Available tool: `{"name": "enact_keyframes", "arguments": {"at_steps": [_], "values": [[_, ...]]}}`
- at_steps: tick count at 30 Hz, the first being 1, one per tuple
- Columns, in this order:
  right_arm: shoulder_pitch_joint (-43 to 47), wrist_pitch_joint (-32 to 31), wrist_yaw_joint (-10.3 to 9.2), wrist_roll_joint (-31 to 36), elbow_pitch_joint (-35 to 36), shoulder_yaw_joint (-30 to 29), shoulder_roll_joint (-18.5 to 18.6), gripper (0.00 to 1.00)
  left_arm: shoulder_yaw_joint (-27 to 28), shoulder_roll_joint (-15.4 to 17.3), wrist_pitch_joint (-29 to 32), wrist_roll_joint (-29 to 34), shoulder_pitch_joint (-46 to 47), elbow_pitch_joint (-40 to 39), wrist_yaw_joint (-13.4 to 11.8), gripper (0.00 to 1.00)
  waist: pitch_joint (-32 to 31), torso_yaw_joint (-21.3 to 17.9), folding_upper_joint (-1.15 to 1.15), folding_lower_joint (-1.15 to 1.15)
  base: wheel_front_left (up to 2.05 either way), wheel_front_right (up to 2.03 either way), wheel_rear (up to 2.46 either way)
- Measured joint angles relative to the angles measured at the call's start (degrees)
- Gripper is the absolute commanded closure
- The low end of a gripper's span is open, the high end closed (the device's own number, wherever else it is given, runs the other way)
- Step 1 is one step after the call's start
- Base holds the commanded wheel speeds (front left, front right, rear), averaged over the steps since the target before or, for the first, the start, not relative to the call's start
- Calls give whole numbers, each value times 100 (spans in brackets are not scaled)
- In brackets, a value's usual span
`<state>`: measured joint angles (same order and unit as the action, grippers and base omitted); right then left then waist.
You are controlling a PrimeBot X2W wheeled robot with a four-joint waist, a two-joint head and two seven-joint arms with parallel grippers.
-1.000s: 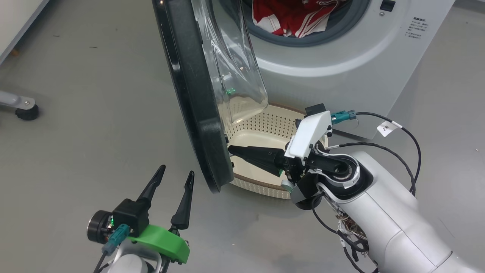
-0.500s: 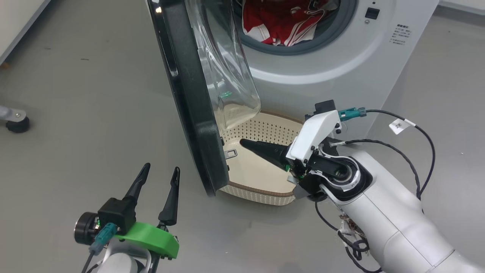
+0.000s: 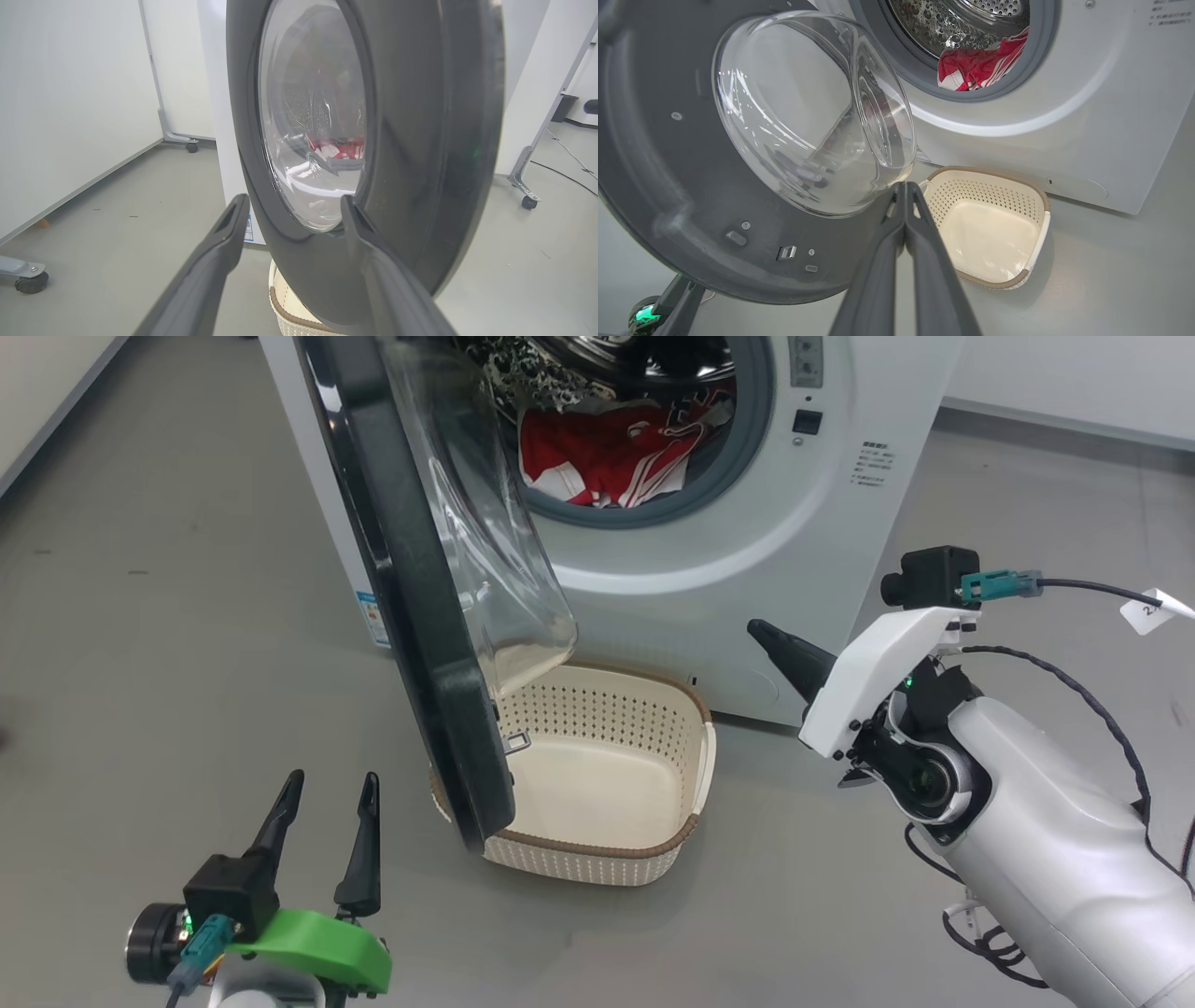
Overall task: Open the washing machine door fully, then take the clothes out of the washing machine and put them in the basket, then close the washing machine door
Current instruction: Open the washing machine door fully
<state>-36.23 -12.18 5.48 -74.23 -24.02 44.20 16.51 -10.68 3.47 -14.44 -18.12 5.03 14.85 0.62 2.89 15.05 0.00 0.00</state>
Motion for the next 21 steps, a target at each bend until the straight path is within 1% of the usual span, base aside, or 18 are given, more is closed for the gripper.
{"name": "enact_keyframes", "arguments": {"at_steps": [3, 10, 12, 18, 21], "values": [[12, 330, 0, 510, 15, 188, 182, 100, 74, 20, 0, 0, -107, -1, -37, 0, -124, -132, 0, 0, 0, 0, 0], [158, 1081, -11, 1441, 114, 499, 392, 100, 177, 73, 0, 1, -339, -60, -85, 0, -377, -451, 0, 0, 0, 0, 0], [222, 1288, -89, 1646, 136, 560, 435, 100, 189, 74, 0, 1, -391, -74, -85, 0, -426, -540, 0, 0, 0, 0, 0], [693, 2053, -495, 1954, 130, 509, 424, 100, 305, 93, 0, 5, -438, -153, -85, 0, -517, -769, 0, 0, 0, 0, 0], [922, 2363, -649, 2101, 118, 509, 410, 100, 318, 93, 0, 5, -490, -218, -85, 0, -531, -856, 0, 0, 0, 0, 0]]}}
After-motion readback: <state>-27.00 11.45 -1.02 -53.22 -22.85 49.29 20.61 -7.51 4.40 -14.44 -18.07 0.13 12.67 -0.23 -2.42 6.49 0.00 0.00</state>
